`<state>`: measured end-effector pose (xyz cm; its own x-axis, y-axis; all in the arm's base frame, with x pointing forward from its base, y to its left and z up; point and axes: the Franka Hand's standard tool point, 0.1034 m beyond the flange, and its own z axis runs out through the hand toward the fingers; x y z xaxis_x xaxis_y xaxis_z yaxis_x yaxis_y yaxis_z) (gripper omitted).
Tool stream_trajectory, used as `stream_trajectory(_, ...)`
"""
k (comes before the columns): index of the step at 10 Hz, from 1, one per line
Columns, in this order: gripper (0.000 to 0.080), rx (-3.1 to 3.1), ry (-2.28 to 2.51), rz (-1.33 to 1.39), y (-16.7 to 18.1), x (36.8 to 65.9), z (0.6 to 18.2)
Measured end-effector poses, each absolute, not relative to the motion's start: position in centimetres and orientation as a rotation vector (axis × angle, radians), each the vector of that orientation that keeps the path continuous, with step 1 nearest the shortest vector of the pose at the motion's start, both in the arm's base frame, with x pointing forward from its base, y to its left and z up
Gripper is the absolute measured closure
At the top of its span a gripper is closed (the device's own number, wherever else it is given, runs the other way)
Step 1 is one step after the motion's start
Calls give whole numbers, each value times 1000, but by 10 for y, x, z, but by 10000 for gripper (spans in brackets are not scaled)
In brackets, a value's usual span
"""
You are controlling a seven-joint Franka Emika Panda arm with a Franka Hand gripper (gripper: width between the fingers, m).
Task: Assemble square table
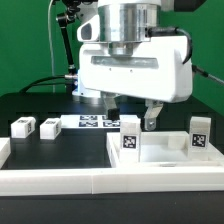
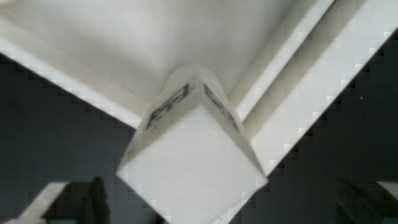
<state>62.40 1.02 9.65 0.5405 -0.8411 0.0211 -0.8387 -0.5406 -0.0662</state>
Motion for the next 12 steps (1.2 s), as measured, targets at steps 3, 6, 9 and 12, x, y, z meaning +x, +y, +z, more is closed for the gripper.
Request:
stream_trajectory(3,151,-2548,1707,-41,33,609,110)
stream_trajectory(6,151,-2553,1703,-35,37,606,108)
stream_trajectory(9,151,-2427,1872,-44,46,595,104)
stream_trajectory(12,151,-2325,2001,-35,71,576,93)
